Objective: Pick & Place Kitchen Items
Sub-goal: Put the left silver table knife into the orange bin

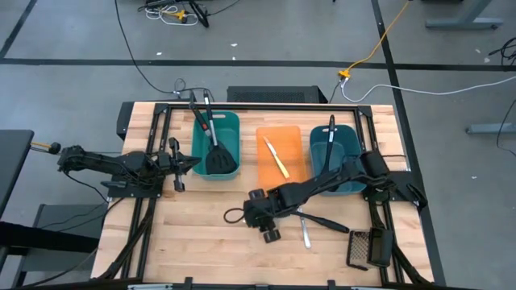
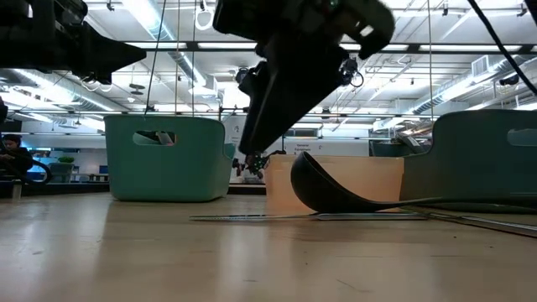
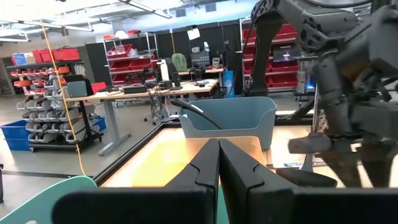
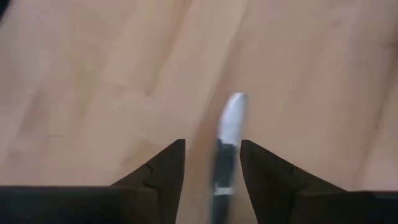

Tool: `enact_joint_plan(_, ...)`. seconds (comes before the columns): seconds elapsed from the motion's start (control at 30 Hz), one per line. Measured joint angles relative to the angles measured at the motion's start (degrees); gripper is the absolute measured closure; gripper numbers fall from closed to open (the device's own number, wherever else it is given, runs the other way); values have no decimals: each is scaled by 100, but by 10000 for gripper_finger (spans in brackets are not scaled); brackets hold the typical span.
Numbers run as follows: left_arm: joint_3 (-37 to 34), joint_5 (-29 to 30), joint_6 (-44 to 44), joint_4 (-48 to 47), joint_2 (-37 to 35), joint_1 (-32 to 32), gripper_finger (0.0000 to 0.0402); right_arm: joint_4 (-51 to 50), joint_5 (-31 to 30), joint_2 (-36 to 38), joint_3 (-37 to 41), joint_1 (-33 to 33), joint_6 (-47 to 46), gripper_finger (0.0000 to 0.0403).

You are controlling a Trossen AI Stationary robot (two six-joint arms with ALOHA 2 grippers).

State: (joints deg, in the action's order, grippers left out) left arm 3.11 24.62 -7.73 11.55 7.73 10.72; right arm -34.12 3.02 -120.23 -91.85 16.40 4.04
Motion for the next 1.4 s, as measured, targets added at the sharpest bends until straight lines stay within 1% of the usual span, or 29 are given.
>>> enact_joint_plan(0.17,0,-4,0,0,-2,0,386,-273,-5,-33,1,-16,-465,238)
enact_joint_plan(0.27,0,-4,0,-3,-1,0,386,-458,73,-31,46,-4,-447,238)
enact_joint_plan(0.37,0,-4,0,-4,0,0,386,-446,94,-54,174,7,-199,238)
enact_joint_plan(0.5,0,-6,116,-8,2,0,386,-53,91,-55,439,-49,-10,238)
enact_joint_plan(0.6,0,-5,252,-27,2,1,386,2,90,-59,494,-101,-59,238)
enact_joint_plan(0.73,0,-8,302,-59,7,4,386,-80,-81,-59,636,-122,-78,238)
enact_joint_plan(0.9,0,-168,448,-70,15,4,386,-300,-67,-59,806,-120,-236,238)
enact_joint_plan(1.07,0,-199,452,-77,16,4,386,-383,-80,-54,821,-95,-424,238)
enact_joint_plan(1.27,0,-200,558,-143,17,4,386,-894,-63,-37,808,-79,-647,238)
enact_joint_plan(1.4,0,-199,557,-177,20,4,386,-898,-130,-37,815,5,-652,244)
